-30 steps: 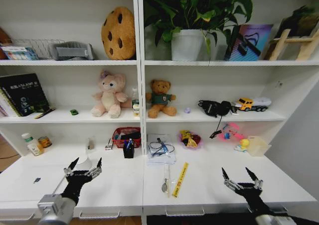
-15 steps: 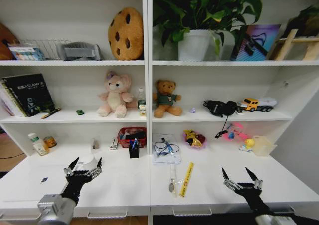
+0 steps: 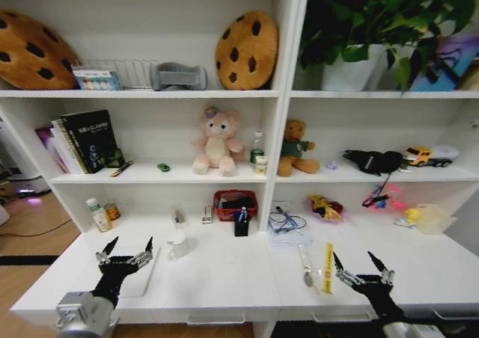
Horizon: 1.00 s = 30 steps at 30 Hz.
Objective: Organize the objects on the table.
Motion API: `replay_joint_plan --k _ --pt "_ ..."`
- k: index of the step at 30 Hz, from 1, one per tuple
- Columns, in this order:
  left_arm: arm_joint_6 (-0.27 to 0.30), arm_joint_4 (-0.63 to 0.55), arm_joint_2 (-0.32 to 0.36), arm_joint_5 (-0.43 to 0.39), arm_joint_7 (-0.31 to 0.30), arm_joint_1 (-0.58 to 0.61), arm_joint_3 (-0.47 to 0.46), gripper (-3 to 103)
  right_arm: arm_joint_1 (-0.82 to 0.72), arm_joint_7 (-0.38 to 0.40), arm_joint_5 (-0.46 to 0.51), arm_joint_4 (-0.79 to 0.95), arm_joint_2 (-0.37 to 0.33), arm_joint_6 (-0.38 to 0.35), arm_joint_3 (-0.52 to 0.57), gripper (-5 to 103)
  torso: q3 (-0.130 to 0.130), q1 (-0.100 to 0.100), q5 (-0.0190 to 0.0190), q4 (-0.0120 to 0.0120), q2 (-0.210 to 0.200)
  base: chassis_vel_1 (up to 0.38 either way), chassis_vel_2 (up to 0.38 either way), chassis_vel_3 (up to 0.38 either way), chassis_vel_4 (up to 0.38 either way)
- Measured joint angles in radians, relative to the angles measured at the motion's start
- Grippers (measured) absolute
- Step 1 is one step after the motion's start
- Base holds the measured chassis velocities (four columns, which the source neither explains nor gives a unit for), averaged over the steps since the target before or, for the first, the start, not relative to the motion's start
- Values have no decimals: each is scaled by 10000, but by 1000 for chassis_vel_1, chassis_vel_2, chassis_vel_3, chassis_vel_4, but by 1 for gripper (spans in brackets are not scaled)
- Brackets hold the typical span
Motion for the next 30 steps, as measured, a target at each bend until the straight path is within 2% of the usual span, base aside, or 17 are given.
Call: replay_joint_plan --k 8,10,11,15,20,23,26,30 --pt "0 1 1 0 -2 0 0 100 1 0 0 1 0 0 -1 100 1 3 -13 2 -2 361 365 -360 -363" --pt "-1 0 0 0 -1 0 -1 100 0 1 0 -1 1 -1 -2 100 -4 -7 6 -2 4 338 364 -353 -351" --pt "0 1 0 0 -2 0 0 100 0 1 1 0 0 0 -1 100 0 -1 -17 1 1 364 322 -353 -314" --pt "-1 0 0 0 0 1 0 100 0 1 0 0 -1 -1 -1 100 -4 -6 2 -1 4 350 343 -359 -328" --pt "-1 1 0 0 -5 0 -2 100 1 0 0 0 0 -1 -3 100 -2 -1 -10 -1 1 306 308 -312 -301" --pt "-1 0 1 1 -5 0 -2 100 -2 0 0 0 1 -1 -3 100 -3 -4 -6 -4 4 174 107 -144 -180" --pt "-1 0 0 0 -6 1 -2 100 3 0 0 1 -1 -1 -3 100 -2 -3 -4 6 2 94 21 -15 -45" --pt "0 0 -1 0 -2 0 1 100 3 0 0 0 -2 -1 -3 100 0 2 -1 1 -1 -33 -4 73 18"
